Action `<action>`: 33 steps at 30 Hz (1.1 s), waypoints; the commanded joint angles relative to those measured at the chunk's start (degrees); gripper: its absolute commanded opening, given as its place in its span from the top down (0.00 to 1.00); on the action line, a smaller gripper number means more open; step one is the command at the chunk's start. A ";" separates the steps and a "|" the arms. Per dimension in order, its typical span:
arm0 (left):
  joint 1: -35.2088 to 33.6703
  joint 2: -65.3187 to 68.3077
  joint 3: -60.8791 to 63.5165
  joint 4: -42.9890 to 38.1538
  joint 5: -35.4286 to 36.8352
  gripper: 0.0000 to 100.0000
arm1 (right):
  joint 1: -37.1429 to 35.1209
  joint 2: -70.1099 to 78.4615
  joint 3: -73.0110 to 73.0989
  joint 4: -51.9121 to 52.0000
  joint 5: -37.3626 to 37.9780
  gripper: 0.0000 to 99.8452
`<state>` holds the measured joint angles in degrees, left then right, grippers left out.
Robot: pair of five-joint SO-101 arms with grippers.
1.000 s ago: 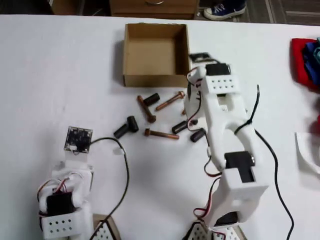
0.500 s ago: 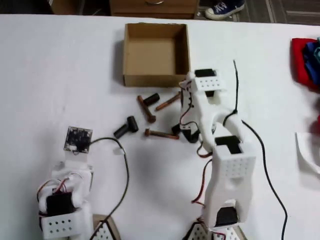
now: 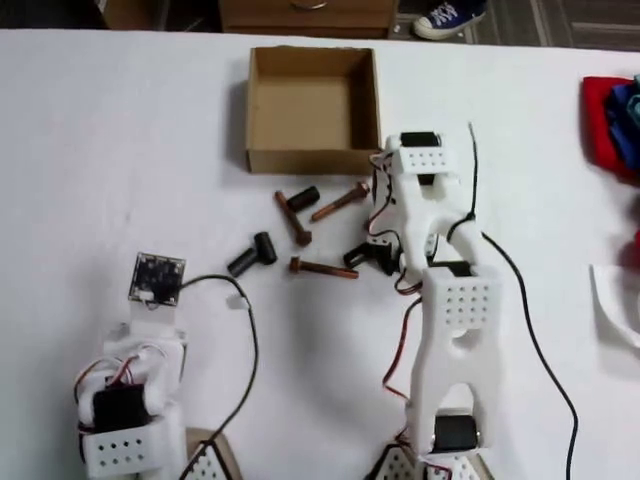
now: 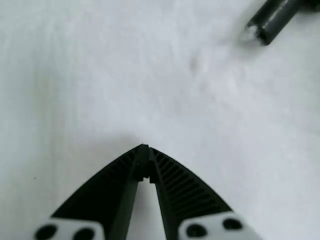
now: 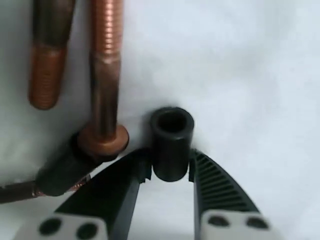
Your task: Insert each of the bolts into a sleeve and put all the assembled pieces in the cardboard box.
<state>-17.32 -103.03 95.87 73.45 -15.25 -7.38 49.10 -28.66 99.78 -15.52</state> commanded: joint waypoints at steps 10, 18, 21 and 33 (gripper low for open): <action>-0.44 -1.49 1.10 0.18 -0.26 0.97 | 0.57 1.89 -7.47 -0.04 22.07 0.88; -0.44 -1.49 1.10 0.18 -0.26 0.97 | 0.57 2.15 -13.19 0.04 25.41 0.88; -0.44 -1.49 1.10 0.18 -0.26 0.97 | 0.57 2.33 -14.24 0.04 27.78 0.87; -0.44 -1.49 1.10 0.18 -0.26 0.97 | -0.04 2.42 -14.77 -1.63 28.48 0.82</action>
<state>-17.32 -103.03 95.87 73.45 -15.25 -7.21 51.65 -41.05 99.34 12.44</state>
